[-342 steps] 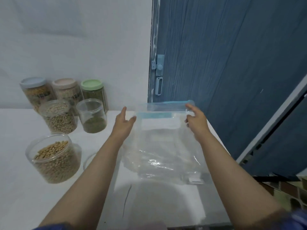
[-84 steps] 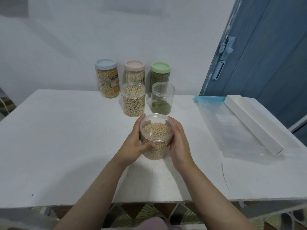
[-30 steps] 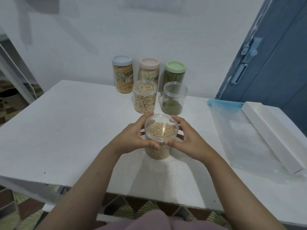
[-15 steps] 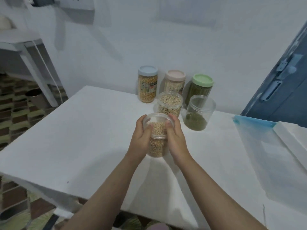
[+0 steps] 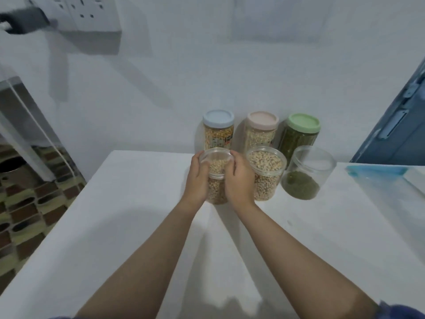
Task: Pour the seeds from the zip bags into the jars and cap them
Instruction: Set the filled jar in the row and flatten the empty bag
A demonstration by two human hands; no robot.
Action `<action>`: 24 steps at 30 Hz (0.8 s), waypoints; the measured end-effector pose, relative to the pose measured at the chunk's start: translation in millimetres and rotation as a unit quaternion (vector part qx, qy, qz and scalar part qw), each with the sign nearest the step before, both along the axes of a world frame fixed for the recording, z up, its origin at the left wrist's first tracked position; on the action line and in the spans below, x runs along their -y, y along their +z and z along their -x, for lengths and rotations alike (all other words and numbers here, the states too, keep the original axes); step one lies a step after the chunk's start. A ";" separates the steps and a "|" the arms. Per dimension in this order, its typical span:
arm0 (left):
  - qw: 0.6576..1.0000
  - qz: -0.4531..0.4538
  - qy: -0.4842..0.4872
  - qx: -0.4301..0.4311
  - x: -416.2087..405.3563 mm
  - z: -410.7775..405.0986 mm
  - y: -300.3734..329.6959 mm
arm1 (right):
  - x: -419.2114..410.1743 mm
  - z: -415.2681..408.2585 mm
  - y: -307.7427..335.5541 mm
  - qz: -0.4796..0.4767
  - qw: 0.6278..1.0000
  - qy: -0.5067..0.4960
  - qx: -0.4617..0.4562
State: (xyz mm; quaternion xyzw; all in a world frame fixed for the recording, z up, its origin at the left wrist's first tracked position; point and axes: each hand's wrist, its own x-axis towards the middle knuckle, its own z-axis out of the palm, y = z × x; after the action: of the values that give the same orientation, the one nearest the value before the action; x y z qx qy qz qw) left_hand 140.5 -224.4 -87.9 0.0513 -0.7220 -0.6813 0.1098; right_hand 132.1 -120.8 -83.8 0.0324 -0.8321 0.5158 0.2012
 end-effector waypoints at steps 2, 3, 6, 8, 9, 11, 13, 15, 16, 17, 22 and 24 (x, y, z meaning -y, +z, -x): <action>0.999 0.036 -0.002 -0.021 1.7 -2.2 2.1 | 0.4 0.4 1.7 -0.045 0.999 -0.008 -0.014; 0.996 0.073 0.015 -0.043 1.8 -3.6 3.3 | 0.1 -0.4 3.4 -0.064 0.997 -0.012 -0.029; 0.957 0.220 0.096 -0.162 -0.2 1.3 11.9 | -2.8 -0.7 20.5 -0.078 0.992 -0.023 -0.099; 0.929 0.281 0.107 -0.215 -4.7 17.0 23.8 | -7.8 7.5 38.1 -0.085 0.987 -0.031 -0.135; 0.923 0.299 0.106 -0.219 -6.7 27.3 31.6 | -11.4 15.1 47.4 -0.093 0.984 -0.040 -0.145; 0.915 0.348 0.087 -0.183 -9.3 51.4 48.1 | -21.6 38.4 64.8 -0.163 0.972 -0.077 -0.153; 0.901 0.422 0.044 -0.091 -10.0 76.4 61.8 | -32.5 64.5 78.1 -0.297 0.945 -0.109 -0.078; 0.884 0.468 -0.010 0.001 -9.4 97.5 67.8 | -40.6 87.6 84.9 -0.365 0.921 -0.098 0.096; 0.876 0.481 -0.025 0.018 -8.9 105.7 67.2 | -43.7 97.1 85.6 -0.367 0.911 -0.083 0.171; 0.872 0.489 -0.025 0.013 -8.2 111.7 64.9 | -46.1 104.6 84.0 -0.369 0.904 -0.070 0.206; 0.884 0.464 0.020 -0.045 -5.4 125.9 54.2 | -59.1 119.7 69.3 -0.420 0.902 -0.062 0.082; 0.889 0.454 0.027 -0.051 -7.5 128.2 52.2 | -63.5 120.5 66.4 -0.417 0.906 -0.055 0.044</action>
State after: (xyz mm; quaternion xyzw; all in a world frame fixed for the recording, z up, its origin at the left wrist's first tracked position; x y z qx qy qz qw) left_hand 12.3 -216.9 -35.7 -0.0192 -0.9441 -0.2780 0.1758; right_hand 11.6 -57.3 -17.4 0.0452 -0.9798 0.1107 0.1605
